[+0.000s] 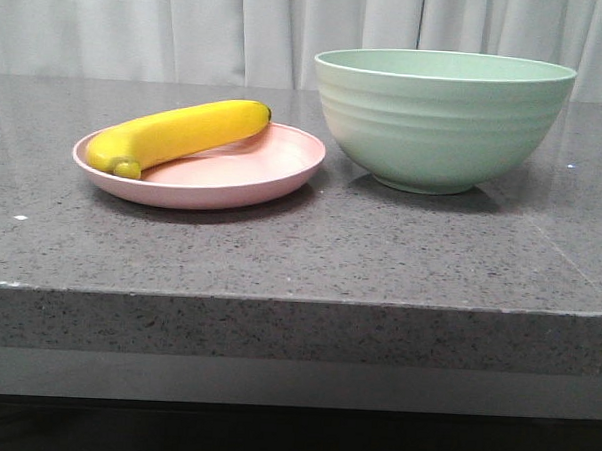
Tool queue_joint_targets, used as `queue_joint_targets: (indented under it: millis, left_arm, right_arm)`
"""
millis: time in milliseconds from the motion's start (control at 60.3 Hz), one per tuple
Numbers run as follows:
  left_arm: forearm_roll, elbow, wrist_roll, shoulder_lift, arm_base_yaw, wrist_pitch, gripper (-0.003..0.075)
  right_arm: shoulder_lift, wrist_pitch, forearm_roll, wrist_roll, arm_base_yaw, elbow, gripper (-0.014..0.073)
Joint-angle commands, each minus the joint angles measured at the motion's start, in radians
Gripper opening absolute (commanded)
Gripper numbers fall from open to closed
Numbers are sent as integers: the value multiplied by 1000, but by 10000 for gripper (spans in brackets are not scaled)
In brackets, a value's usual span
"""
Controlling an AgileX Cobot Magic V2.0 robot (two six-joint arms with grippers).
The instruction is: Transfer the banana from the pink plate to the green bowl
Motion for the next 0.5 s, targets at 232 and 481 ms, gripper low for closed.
queue_joint_targets:
  millis: [232, 481]
  left_arm:
    - [-7, -24, -7, 17, 1, -71, 628]
    - [-8, -200, 49, 220, -31, 109, 617]
  right_arm:
    - [15, -79, -11, -4, -6, -34, 575]
    - [15, -80, -11, -4, -6, -34, 580]
